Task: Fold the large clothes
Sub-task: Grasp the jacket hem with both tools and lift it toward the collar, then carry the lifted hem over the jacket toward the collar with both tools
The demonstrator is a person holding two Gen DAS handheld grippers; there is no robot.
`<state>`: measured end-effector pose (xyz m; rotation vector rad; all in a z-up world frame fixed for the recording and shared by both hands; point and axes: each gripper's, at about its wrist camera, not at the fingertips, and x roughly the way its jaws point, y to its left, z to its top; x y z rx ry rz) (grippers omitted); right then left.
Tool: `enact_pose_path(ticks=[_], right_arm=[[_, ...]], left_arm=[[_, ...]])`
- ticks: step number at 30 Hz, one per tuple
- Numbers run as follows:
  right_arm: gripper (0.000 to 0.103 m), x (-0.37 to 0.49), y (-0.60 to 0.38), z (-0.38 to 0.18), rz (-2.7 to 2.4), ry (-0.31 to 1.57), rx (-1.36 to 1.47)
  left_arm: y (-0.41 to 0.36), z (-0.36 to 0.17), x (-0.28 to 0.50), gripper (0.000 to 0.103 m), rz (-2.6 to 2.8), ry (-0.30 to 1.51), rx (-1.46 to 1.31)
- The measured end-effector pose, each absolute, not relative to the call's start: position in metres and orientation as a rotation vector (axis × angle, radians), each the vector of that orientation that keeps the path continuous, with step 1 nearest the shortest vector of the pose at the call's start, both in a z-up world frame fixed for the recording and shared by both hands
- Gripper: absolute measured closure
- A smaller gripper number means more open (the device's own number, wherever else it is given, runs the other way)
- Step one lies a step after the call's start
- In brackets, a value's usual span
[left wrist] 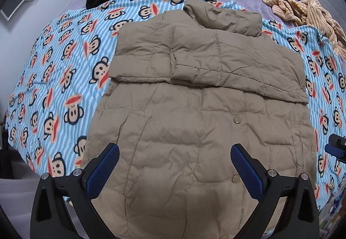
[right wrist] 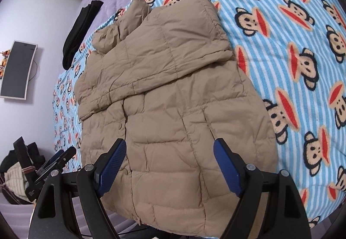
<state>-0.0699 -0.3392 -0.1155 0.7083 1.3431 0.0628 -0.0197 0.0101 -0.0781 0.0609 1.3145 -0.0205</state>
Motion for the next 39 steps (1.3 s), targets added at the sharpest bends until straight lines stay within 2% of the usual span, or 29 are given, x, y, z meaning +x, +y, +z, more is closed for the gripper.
enact_pose_path(ticks=[8, 16, 29, 39], right_arm=[[0.018, -0.093, -0.332, -0.12, 0.071, 1.403, 0.729], [0.018, -0.123, -0.296, -0.134, -0.014, 1.429, 0.804], [0.018, -0.197, -0.274, -0.153, -0.144, 1.406, 0.995], [0.018, -0.252, -0.289, -0.18, -0.246, 1.418, 1.184]], left_arm=[[0.031, -0.081, -0.05, 0.0, -0.049, 1.355, 0.039], [0.075, -0.112, -0.074, 0.0, -0.13, 1.412, 0.02], [0.192, -0.133, -0.123, 0.0, -0.288, 1.526, -0.311], [0.182, -0.187, -0.153, 0.0, -0.341, 1.656, -0.493]])
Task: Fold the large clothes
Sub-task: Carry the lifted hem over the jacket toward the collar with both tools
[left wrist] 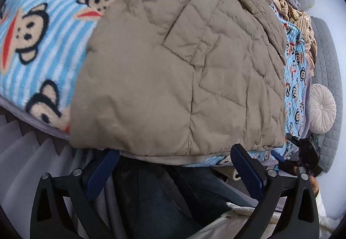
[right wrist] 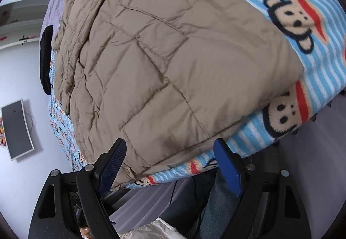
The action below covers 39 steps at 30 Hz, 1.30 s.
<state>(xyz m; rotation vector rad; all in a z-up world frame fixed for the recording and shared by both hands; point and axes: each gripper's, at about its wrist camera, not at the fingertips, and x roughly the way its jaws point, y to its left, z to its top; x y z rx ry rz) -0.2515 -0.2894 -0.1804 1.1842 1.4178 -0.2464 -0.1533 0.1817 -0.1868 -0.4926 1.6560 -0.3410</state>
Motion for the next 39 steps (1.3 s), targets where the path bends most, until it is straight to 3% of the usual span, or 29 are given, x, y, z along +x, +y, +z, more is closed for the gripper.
enact_pose_path(ticks=[4, 7, 15, 24, 30, 35, 37, 38, 39], right_arm=[[0.018, -0.264, -0.296, -0.196, -0.287, 1.419, 1.267], [0.018, -0.268, -0.297, -0.203, -0.293, 1.409, 1.299], [0.018, -0.256, -0.305, -0.207, -0.256, 1.296, 1.403], [0.018, -0.232, -0.305, -0.194, -0.144, 1.182, 1.432], [0.018, -0.265, -0.312, -0.208, -0.259, 1.253, 1.358], [0.018, -0.286, -0.318, -0.222, -0.271, 1.171, 1.459], [0.018, -0.285, -0.319, -0.221, -0.246, 1.127, 1.481], [0.018, -0.282, -0.32, -0.222, -0.229, 1.112, 1.488], [0.018, -0.279, -0.32, -0.222, -0.21, 1.104, 1.494]], left_arm=[[0.162, -0.201, -0.157, 0.001, -0.355, 1.682, -0.495], [0.153, -0.194, -0.153, 0.01, -0.339, 1.649, -0.47], [0.135, -0.154, -0.125, 0.01, -0.461, 1.518, -0.501], [0.147, -0.171, -0.117, 0.01, -0.429, 1.541, -0.548], [0.148, -0.186, -0.125, 0.01, -0.417, 1.581, -0.467], [0.14, -0.195, -0.125, 0.011, -0.404, 1.592, -0.422], [0.139, -0.194, -0.123, 0.031, -0.389, 1.587, -0.416], [0.14, -0.194, -0.122, 0.036, -0.372, 1.591, -0.41], [0.142, -0.192, -0.121, 0.053, -0.354, 1.589, -0.41]])
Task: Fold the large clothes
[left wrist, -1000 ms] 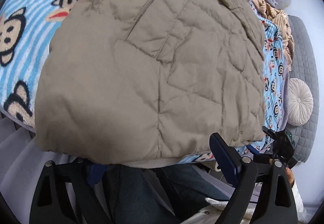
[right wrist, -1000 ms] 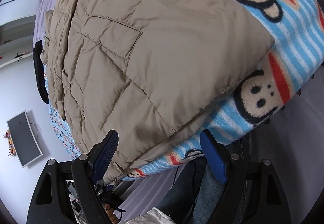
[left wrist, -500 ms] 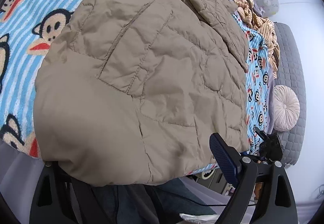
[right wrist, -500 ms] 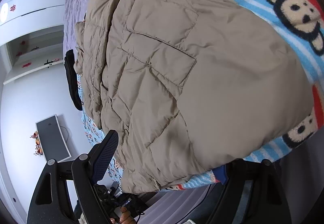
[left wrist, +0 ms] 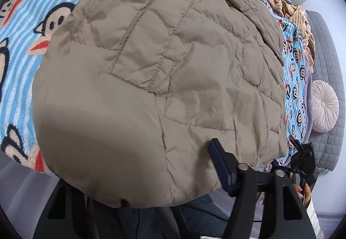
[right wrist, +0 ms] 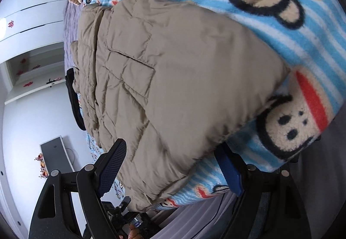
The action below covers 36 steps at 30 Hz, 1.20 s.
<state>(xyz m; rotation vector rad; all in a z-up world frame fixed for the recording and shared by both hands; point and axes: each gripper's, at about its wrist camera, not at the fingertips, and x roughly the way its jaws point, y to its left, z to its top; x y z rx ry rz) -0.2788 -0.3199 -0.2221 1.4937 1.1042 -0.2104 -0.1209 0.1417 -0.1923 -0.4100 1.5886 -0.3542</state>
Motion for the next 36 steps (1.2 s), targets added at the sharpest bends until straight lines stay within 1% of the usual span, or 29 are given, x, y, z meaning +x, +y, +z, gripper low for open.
enact_pose_path(ticks=[1, 2, 3, 4, 5, 6, 7, 8, 9, 10, 11, 14, 20, 24, 27, 30, 33, 36], right_arm=[[0.018, -0.275, -0.319, -0.223, -0.196, 1.11, 1.495], [0.018, -0.271, -0.317, -0.225, -0.185, 1.12, 1.495], [0.018, -0.267, -0.317, -0.227, -0.175, 1.137, 1.496], [0.018, -0.263, -0.317, -0.229, -0.172, 1.153, 1.5], [0.019, -0.261, -0.318, -0.229, -0.169, 1.159, 1.509], [0.028, -0.259, -0.318, -0.23, -0.163, 1.158, 1.527], [0.04, -0.258, -0.319, -0.232, -0.163, 1.165, 1.549], [0.076, -0.256, -0.319, -0.232, -0.18, 1.193, 1.551], [0.088, -0.254, -0.319, -0.232, -0.2, 1.225, 1.537], [0.089, -0.25, -0.32, -0.229, -0.209, 1.241, 1.52], [0.093, -0.244, -0.321, -0.224, -0.206, 1.247, 1.495], [0.094, -0.219, -0.325, -0.196, -0.138, 1.251, 1.384], [0.095, -0.139, -0.343, -0.113, 0.042, 1.182, 1.106], [0.095, -0.083, -0.353, -0.07, 0.114, 1.115, 0.968], [0.095, -0.036, -0.355, -0.052, 0.141, 1.081, 0.888], [0.095, 0.007, -0.358, -0.047, 0.135, 1.069, 0.828], [0.095, 0.05, -0.357, -0.051, 0.106, 1.069, 0.78], [0.095, 0.087, -0.358, -0.067, 0.09, 1.084, 0.761]], left_arm=[[0.144, -0.191, -0.12, 0.071, -0.337, 1.587, -0.408], [0.146, -0.189, -0.118, 0.076, -0.322, 1.585, -0.411], [0.149, -0.186, -0.116, 0.085, -0.317, 1.577, -0.425], [0.152, -0.181, -0.114, 0.088, -0.315, 1.562, -0.439], [0.152, -0.175, -0.111, 0.088, -0.312, 1.546, -0.446], [0.152, -0.166, -0.109, 0.089, -0.311, 1.525, -0.451], [0.151, -0.159, -0.106, 0.091, -0.313, 1.509, -0.456], [0.15, -0.151, -0.103, 0.091, -0.315, 1.493, -0.459], [0.148, -0.143, -0.099, 0.091, -0.316, 1.479, -0.458], [0.146, -0.134, -0.094, 0.091, -0.318, 1.462, -0.451], [0.144, -0.124, -0.088, 0.091, -0.318, 1.443, -0.443], [0.136, -0.092, -0.067, 0.091, -0.315, 1.372, -0.426], [0.123, -0.022, -0.012, 0.091, -0.256, 1.161, -0.401], [0.109, 0.006, 0.033, 0.091, -0.252, 1.06, -0.368], [0.095, 0.006, 0.071, 0.091, -0.238, 1.042, -0.314], [0.087, -0.005, 0.112, 0.091, -0.214, 1.046, -0.263], [0.082, -0.028, 0.152, 0.091, -0.19, 1.076, -0.24], [0.076, -0.059, 0.187, 0.091, -0.168, 1.105, -0.202]])
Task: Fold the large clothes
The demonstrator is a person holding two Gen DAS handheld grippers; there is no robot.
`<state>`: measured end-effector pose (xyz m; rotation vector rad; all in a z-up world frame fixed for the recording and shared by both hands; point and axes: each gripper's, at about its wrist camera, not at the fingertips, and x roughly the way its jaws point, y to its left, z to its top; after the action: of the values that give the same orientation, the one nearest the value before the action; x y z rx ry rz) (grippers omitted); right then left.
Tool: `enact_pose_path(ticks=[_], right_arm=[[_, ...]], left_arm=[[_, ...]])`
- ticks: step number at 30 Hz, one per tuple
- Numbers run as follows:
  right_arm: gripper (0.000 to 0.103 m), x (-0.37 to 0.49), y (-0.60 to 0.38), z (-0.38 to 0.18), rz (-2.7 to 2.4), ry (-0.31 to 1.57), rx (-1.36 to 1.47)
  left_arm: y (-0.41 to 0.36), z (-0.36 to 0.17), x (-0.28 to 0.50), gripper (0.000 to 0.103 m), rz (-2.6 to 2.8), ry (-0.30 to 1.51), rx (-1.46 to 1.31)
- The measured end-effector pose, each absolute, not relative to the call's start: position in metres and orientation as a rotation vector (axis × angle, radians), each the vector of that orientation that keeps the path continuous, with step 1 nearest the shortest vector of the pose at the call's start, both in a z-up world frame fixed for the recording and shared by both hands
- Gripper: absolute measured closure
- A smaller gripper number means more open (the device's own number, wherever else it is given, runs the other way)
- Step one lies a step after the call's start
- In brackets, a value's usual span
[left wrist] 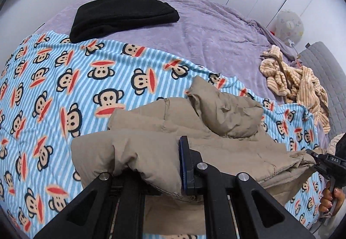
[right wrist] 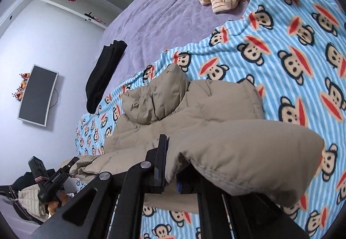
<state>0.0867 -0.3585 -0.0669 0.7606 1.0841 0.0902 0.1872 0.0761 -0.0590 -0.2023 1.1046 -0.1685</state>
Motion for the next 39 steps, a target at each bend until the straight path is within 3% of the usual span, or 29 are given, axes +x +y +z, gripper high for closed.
enact_pose_path(ticks=[9, 14, 18, 20, 21, 22, 23, 24, 25, 27, 28, 31, 32, 33, 34, 37, 38, 39], right_arm=[[0.095, 0.169, -0.365, -0.169, 0.006, 1.164, 0.764], [0.095, 0.18, -0.365, -0.213, 0.0, 1.156, 0.817], [0.095, 0.183, -0.366, -0.217, -0.004, 1.153, 0.834], [0.095, 0.183, -0.366, -0.213, -0.006, 1.17, 0.839], [0.094, 0.183, -0.366, -0.208, -0.006, 1.179, 0.832], [0.094, 0.183, -0.366, -0.202, -0.006, 1.186, 0.816], [0.09, 0.181, -0.365, -0.194, -0.004, 1.188, 0.786], [0.08, 0.179, -0.363, -0.185, 0.005, 1.182, 0.754], [0.072, 0.177, -0.36, -0.177, 0.019, 1.173, 0.728], [0.025, 0.171, -0.355, -0.16, 0.05, 1.146, 0.685], [0.023, 0.167, -0.351, -0.153, 0.063, 1.127, 0.668], [0.026, 0.159, -0.336, -0.14, 0.091, 1.111, 0.59], [0.04, 0.157, -0.331, -0.139, 0.095, 1.111, 0.567], [0.065, 0.156, -0.326, -0.14, 0.096, 1.121, 0.544], [0.075, 0.155, -0.32, -0.143, 0.093, 1.146, 0.51], [0.081, 0.156, -0.308, -0.152, 0.13, 1.174, 0.473], [0.082, 0.157, -0.306, -0.153, 0.136, 1.178, 0.463], [0.082, 0.157, -0.304, -0.154, 0.134, 1.18, 0.455]], left_arm=[[0.052, -0.169, 0.253, 0.09, -0.087, 1.171, -0.128], [0.028, -0.186, 0.256, 0.09, -0.07, 1.13, 0.027], [0.038, -0.167, 0.252, 0.09, -0.077, 1.095, -0.014], [0.046, -0.152, 0.246, 0.085, -0.101, 1.065, -0.038], [0.049, -0.145, 0.242, 0.075, -0.117, 1.051, -0.041], [0.05, -0.139, 0.238, 0.058, -0.128, 1.041, -0.032], [0.05, -0.134, 0.235, 0.047, -0.142, 1.036, -0.016], [0.048, -0.131, 0.232, 0.038, -0.157, 1.041, 0.0], [0.047, -0.128, 0.229, 0.038, -0.164, 1.039, 0.025], [0.044, -0.122, 0.225, 0.038, -0.181, 1.037, 0.057], [0.043, -0.119, 0.222, 0.038, -0.186, 1.032, 0.056], [0.048, -0.104, 0.214, 0.038, -0.182, 0.995, -0.002], [0.052, -0.098, 0.212, 0.038, -0.184, 0.981, -0.036], [0.058, -0.093, 0.209, 0.038, -0.178, 0.966, -0.07], [0.063, -0.088, 0.208, 0.038, -0.164, 0.953, -0.092], [0.074, -0.077, 0.206, 0.037, -0.135, 0.932, -0.104], [0.076, -0.076, 0.206, 0.033, -0.155, 0.93, -0.117], [0.076, -0.076, 0.206, 0.012, -0.177, 0.936, -0.122]])
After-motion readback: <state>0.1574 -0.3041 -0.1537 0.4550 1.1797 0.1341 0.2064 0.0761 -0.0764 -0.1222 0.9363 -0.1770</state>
